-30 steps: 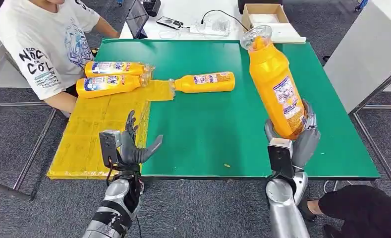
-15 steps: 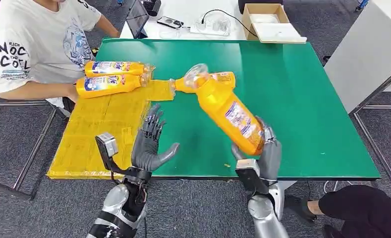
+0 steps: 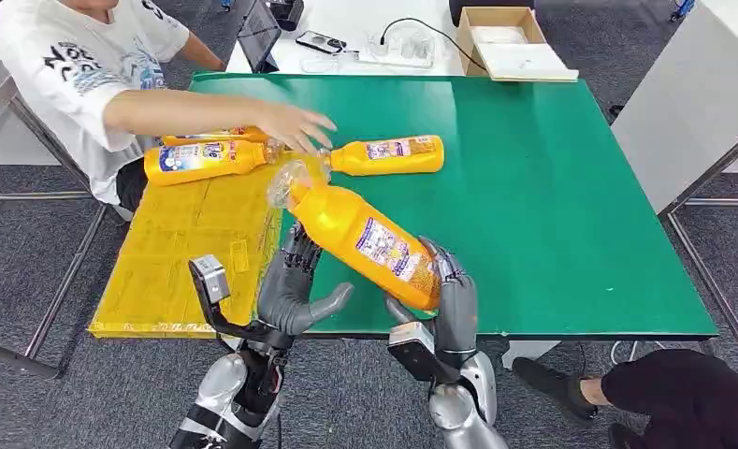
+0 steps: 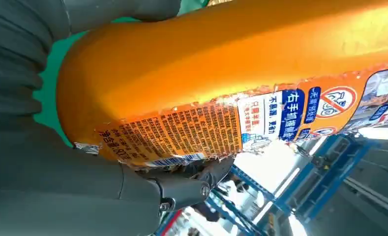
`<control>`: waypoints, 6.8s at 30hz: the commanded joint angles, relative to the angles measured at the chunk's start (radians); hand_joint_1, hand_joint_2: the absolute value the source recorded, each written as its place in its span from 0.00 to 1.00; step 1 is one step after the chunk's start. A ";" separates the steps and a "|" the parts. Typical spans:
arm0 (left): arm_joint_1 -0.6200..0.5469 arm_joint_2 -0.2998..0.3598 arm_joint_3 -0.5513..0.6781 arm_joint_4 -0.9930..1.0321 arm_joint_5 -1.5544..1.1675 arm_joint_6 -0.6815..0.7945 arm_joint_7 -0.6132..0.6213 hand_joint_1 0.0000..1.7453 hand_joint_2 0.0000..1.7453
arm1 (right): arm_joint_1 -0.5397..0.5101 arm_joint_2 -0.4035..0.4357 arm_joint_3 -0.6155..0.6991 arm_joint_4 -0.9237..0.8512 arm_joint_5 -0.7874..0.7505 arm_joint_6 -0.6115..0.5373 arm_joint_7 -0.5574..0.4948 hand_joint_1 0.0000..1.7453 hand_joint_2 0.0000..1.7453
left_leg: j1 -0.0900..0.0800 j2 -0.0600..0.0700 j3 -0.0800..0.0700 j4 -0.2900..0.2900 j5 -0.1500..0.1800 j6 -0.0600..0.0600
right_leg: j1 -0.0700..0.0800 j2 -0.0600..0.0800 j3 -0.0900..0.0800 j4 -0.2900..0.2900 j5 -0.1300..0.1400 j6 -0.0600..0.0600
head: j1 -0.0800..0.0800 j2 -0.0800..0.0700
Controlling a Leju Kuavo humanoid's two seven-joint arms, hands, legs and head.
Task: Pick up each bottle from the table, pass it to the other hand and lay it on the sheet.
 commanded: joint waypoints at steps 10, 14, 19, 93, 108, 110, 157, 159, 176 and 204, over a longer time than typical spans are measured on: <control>-0.054 0.021 -0.046 0.152 0.040 -0.004 0.045 0.00 1.00 | -0.085 0.020 0.333 0.451 0.090 0.005 0.005 1.00 1.00 | 0.002 0.002 0.007 -0.001 -0.002 0.000 | 0.002 0.000 0.007 -0.002 -0.001 -0.003 | 0.000 0.000; -0.056 0.014 -0.028 0.160 0.077 -0.006 0.048 0.00 1.00 | -0.084 0.012 0.369 0.526 0.095 0.052 0.005 1.00 1.00 | 0.002 0.000 0.008 -0.002 -0.002 0.000 | 0.002 -0.002 0.009 -0.003 -0.002 -0.003 | 0.000 0.000; -0.060 0.007 -0.023 0.167 0.091 -0.002 0.051 0.00 1.00 | -0.090 0.017 0.386 0.563 0.099 0.090 0.021 1.00 1.00 | 0.003 -0.001 0.010 -0.001 -0.003 -0.001 | 0.003 -0.003 0.010 -0.002 -0.004 -0.004 | -0.001 0.000; -0.411 0.163 0.846 0.716 -1.834 0.859 0.011 1.00 1.00 | -0.076 -0.022 0.184 -0.168 -0.304 -0.011 -0.010 0.00 0.00 | 0.002 0.006 0.004 0.000 0.000 -0.001 | 0.002 0.004 0.001 0.000 -0.001 -0.003 | 0.000 0.000; -0.458 0.266 0.547 1.069 -1.820 0.720 0.190 1.00 1.00 | -0.077 -0.012 0.152 -0.094 -0.304 0.034 -0.010 0.00 0.00 | 0.001 0.005 0.007 -0.001 0.000 -0.001 | 0.002 0.004 0.005 -0.001 0.000 -0.003 | 0.000 0.000; -0.454 0.265 0.534 1.071 -1.822 0.682 0.200 1.00 1.00 | -0.076 -0.009 0.149 -0.087 -0.297 0.041 -0.003 0.00 0.00 | 0.002 0.005 0.011 -0.002 -0.001 -0.001 | 0.002 0.004 0.009 -0.001 -0.001 -0.004 | 0.000 0.000; -0.477 0.251 0.682 1.011 -1.194 0.046 -0.094 0.00 0.00 | -0.518 -0.205 0.059 0.656 0.142 0.430 0.484 0.00 1.00 | -0.001 -0.002 0.033 -0.003 0.001 -0.001 | 0.000 -0.002 0.033 -0.002 -0.001 -0.003 | 0.000 0.000; -0.477 0.251 0.682 1.011 -1.194 0.046 -0.094 0.00 0.00 | -0.518 -0.205 0.059 0.656 0.142 0.430 0.484 0.00 1.00 | -0.001 -0.004 0.034 -0.002 0.001 -0.001 | 0.000 -0.006 0.034 0.000 -0.003 -0.002 | 0.000 0.000; -0.446 0.120 0.614 0.880 -0.940 0.570 -0.285 0.00 0.00 | -0.511 -0.277 0.187 0.688 0.124 0.630 0.406 0.00 1.00 | 0.000 -0.007 0.027 -0.001 0.001 0.000 | 0.001 -0.008 0.028 -0.002 -0.003 -0.003 | 0.000 0.000; -0.405 0.094 0.390 0.754 -0.749 0.711 -0.292 0.00 0.00 | -0.569 -0.449 0.441 0.610 0.075 0.831 0.361 0.00 1.00 | 0.001 -0.005 0.021 0.000 0.000 0.000 | 0.001 -0.006 0.022 -0.001 -0.003 -0.003 | 0.000 0.000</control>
